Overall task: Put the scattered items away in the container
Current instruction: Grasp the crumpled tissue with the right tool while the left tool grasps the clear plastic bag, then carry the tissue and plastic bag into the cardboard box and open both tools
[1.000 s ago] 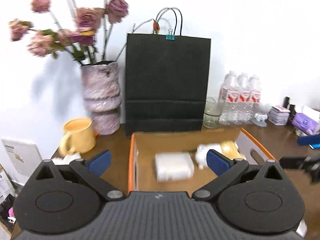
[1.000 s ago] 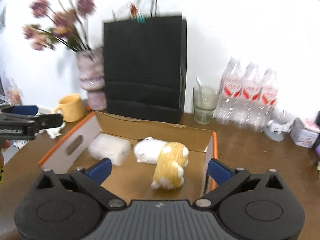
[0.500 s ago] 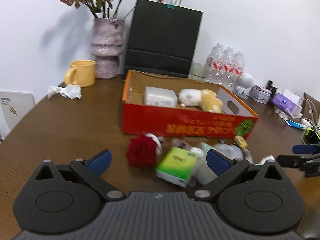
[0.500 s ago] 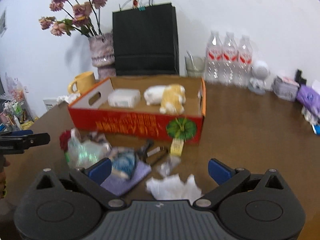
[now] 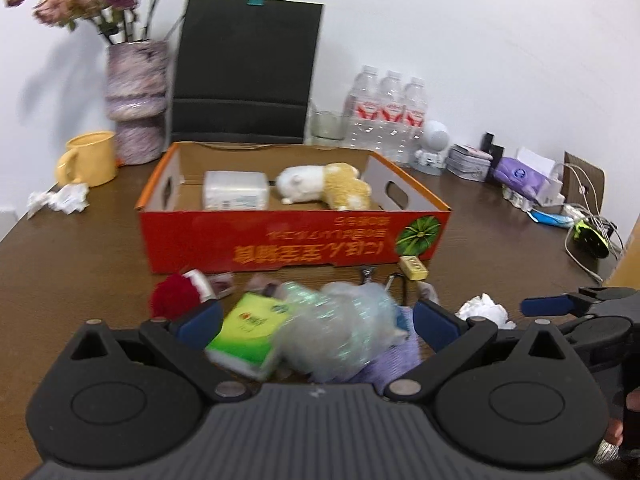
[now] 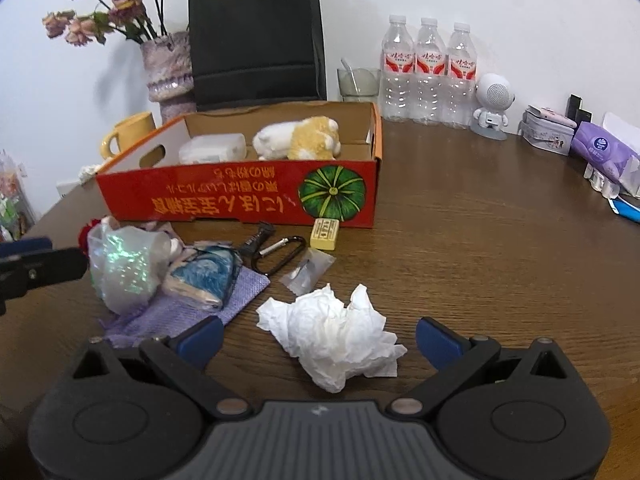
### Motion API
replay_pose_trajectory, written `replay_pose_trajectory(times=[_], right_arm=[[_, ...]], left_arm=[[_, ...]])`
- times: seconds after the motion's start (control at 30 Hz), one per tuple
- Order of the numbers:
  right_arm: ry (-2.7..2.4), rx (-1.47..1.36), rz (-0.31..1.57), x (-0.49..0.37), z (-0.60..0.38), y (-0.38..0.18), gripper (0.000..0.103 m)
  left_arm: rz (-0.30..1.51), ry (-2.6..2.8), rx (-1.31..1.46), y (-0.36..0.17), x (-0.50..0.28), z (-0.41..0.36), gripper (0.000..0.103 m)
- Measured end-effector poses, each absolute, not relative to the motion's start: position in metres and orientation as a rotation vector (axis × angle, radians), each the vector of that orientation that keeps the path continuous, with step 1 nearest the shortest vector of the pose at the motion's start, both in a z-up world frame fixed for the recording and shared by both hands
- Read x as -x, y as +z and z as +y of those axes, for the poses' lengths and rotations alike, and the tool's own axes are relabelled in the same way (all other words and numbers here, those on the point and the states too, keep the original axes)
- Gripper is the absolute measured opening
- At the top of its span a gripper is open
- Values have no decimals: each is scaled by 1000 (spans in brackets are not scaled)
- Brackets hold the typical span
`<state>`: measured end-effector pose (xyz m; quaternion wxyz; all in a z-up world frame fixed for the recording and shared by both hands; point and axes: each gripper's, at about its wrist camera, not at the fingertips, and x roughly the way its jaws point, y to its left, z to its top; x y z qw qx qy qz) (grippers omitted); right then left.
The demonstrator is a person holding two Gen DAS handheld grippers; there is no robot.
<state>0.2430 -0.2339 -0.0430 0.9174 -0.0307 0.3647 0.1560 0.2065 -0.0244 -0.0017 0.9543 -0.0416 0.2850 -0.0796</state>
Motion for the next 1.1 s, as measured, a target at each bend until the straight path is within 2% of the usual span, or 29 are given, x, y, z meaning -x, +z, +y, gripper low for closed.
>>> replay_pose_trajectory(times=[0.1,0.23,0.3,0.33,0.37,0.4,0.43,0.47,0.57,0.67,0.87,1.1], right_arm=[[323,73,753,-246,-232,-46,101],[328,69,777,-251,-231,-51,88],[330,69,782,-252,-231,-53,83],[330,69,784,-253,-231,-53,76],[331,64,784,-253,-231,-54,66],[332,53,783,-253,-232,-54,61],[335,42,783,-252,-234,-54,50],[339,31,782,-252,-235,-54,41],[350,21,761,-247,-236,-53,27],[365,23,742,-241,-236,-50,24],[389,24,711,-232,-232,-39,23],[476,12,566,-244,-227,21,23]], left_arm=[[609,-155,75,-5,-218,-34,103],[629,-132,42,-11,-231,-44,103],[639,-110,16,-16,-235,-48,99],[644,-98,9,-19,-237,-49,88],[649,-95,6,-20,-238,-49,72],[659,-106,12,-22,-238,-48,63],[666,-117,25,-23,-237,-46,54],[667,-121,30,-23,-236,-45,49],[650,-123,32,-22,-228,-41,44],[641,-120,49,-19,-221,-37,44],[604,-126,110,2,-207,-23,43],[505,-157,152,65,-232,6,44]])
